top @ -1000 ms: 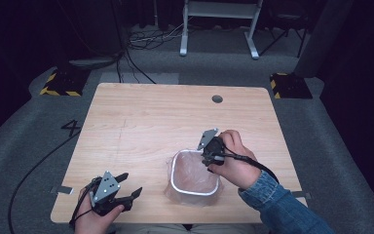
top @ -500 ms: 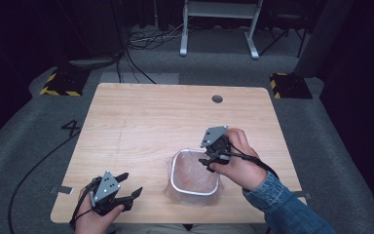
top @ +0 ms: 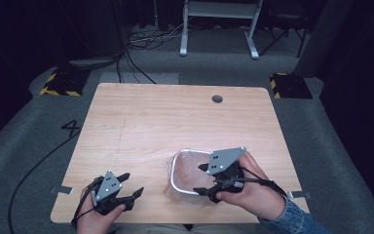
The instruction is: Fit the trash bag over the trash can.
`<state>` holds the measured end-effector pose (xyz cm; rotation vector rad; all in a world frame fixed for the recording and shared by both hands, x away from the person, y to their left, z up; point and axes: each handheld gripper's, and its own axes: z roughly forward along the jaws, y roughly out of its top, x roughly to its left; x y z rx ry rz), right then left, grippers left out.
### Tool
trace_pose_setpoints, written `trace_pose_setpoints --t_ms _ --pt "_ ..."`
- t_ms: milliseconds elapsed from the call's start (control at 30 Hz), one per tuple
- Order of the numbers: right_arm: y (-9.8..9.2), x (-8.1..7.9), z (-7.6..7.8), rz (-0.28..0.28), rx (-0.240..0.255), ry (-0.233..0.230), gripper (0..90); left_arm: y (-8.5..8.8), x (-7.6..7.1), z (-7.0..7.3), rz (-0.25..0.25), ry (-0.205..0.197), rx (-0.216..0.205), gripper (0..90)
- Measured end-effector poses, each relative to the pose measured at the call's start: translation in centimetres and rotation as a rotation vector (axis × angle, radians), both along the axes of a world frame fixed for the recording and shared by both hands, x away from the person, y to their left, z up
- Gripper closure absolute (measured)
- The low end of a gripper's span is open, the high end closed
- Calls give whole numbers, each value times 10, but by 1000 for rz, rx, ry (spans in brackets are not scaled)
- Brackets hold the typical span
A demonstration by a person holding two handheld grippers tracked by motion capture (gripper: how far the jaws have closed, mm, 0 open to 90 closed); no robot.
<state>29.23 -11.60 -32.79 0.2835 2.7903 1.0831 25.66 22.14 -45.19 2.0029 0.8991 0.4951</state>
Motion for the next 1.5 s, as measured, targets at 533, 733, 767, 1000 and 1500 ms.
trace_pose_setpoints --t_ms 533,733,767,1000,1500 --pt "11 -9 -32 80 -97 157 586 -3 -1 1 -12 2 2 328" --pt "14 -4 -39 100 -150 192 587 -4 -1 1 -15 -2 5 328" --pt "14 -2 -40 103 -154 198 603 -4 -1 1 -15 3 4 328" --pt "15 8 -43 102 -182 239 711 -4 -1 1 -17 0 3 327" --pt "47 -4 -27 90 -113 101 390 -5 -1 0 -20 0 14 327"
